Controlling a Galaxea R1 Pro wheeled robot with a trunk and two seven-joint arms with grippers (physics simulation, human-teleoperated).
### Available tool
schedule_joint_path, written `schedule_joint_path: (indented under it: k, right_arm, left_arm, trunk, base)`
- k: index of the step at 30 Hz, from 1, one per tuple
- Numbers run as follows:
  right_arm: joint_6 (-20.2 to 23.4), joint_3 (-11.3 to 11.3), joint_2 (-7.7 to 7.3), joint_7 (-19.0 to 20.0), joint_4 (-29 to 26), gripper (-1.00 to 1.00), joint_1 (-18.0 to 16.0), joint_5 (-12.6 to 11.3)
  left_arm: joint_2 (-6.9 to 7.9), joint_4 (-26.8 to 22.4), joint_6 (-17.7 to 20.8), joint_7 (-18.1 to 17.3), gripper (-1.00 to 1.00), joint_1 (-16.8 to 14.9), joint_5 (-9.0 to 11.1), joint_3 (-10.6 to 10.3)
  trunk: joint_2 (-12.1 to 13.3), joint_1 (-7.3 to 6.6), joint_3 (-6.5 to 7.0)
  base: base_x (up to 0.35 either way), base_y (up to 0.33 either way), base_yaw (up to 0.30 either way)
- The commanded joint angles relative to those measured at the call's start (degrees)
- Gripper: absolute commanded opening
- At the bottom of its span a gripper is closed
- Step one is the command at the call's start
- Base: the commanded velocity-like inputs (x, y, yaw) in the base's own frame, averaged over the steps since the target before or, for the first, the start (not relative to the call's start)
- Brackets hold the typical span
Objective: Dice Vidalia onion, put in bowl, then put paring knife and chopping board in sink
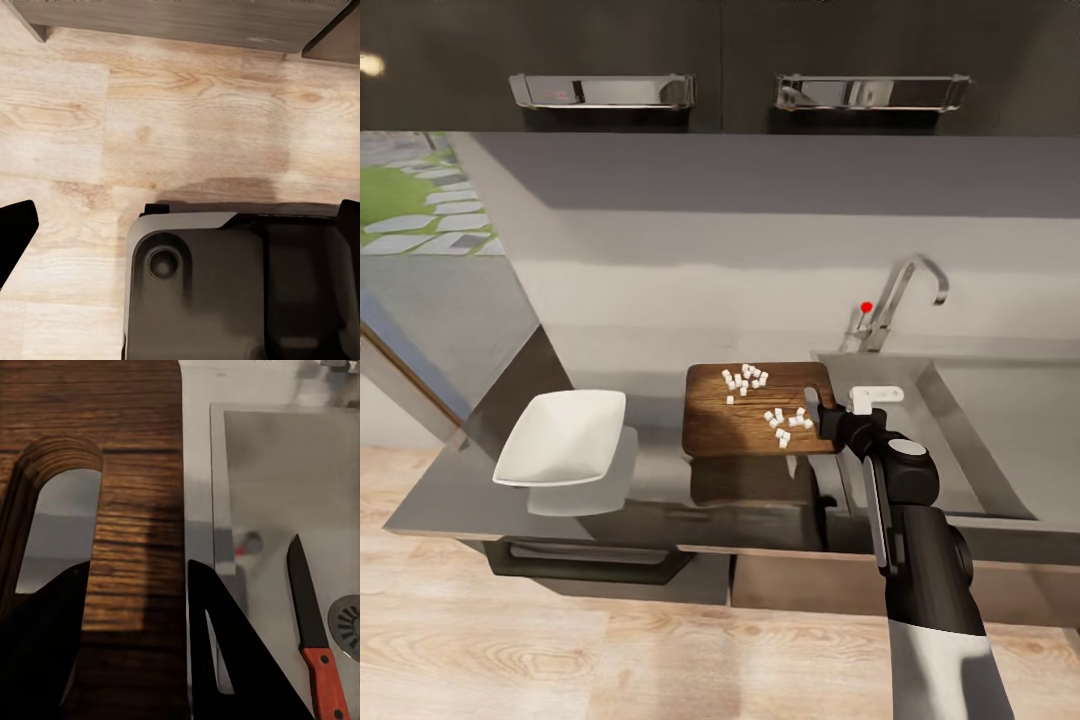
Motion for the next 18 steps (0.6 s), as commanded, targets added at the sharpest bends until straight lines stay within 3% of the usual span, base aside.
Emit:
schedule_joint_path:
  k: [1, 12, 18]
  right_arm:
    - [0.25, -0.1, 0.06, 0.57, -0.08, -1.0, -0.05, 0.51]
    - [0.27, -0.1, 0.06, 0.57, -0.04, -1.0, -0.05, 0.51]
    - [0.27, -0.1, 0.06, 0.57, -0.08, -1.0, -0.05, 0.51]
  left_arm:
    - [-0.01, -0.04, -0.04, -0.41, 1.0, 0.01, 0.36, 0.11]
    - [-0.02, -0.04, -0.04, -0.41, 1.0, 0.01, 0.36, 0.11]
    - [-0.02, -0.04, -0.04, -0.41, 1.0, 0.01, 0.36, 0.11]
  trunk:
    - [-0.1, 0.04, 0.0]
    - [-0.1, 0.04, 0.99]
    - [-0.1, 0.04, 1.54]
  base:
    - [0.0, 0.095, 0.0]
    - [0.0, 0.209, 0.0]
    - [0.0, 0.035, 0.0]
